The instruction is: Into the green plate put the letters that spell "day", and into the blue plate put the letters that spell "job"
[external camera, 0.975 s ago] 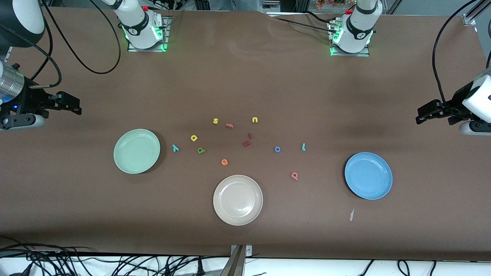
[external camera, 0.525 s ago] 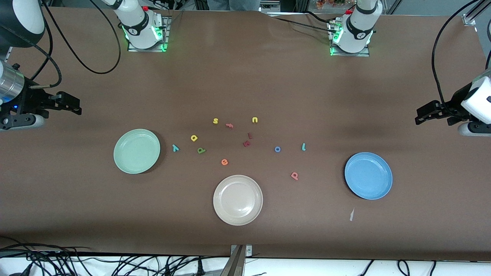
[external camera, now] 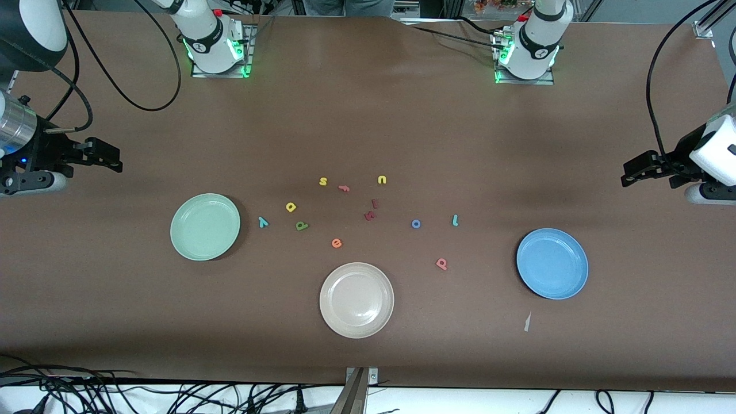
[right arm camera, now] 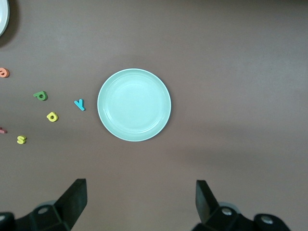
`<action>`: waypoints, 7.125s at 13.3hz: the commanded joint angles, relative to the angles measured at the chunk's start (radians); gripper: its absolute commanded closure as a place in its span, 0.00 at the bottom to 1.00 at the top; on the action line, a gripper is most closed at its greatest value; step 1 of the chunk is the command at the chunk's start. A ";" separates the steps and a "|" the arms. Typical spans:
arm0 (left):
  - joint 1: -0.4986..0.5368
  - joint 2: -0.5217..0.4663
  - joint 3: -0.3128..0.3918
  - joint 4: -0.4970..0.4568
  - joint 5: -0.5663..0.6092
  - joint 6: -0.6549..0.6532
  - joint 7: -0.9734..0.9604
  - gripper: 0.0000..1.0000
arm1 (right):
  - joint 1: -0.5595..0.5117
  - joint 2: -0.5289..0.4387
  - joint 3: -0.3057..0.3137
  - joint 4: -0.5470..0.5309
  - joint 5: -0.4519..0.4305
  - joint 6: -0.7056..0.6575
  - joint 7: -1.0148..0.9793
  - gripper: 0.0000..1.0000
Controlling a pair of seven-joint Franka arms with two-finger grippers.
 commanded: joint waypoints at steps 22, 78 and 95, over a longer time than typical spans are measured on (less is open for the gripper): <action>-0.004 0.016 -0.005 0.020 0.025 -0.001 0.019 0.00 | -0.001 -0.004 0.003 -0.003 -0.007 -0.005 -0.011 0.00; -0.398 0.298 -0.014 -0.417 0.033 0.873 -0.378 0.00 | 0.165 0.375 0.164 -0.372 -0.013 0.922 0.227 0.00; -0.467 0.497 -0.011 -0.384 0.260 0.897 -0.511 0.66 | 0.173 0.403 0.173 -0.544 -0.110 1.148 0.167 0.32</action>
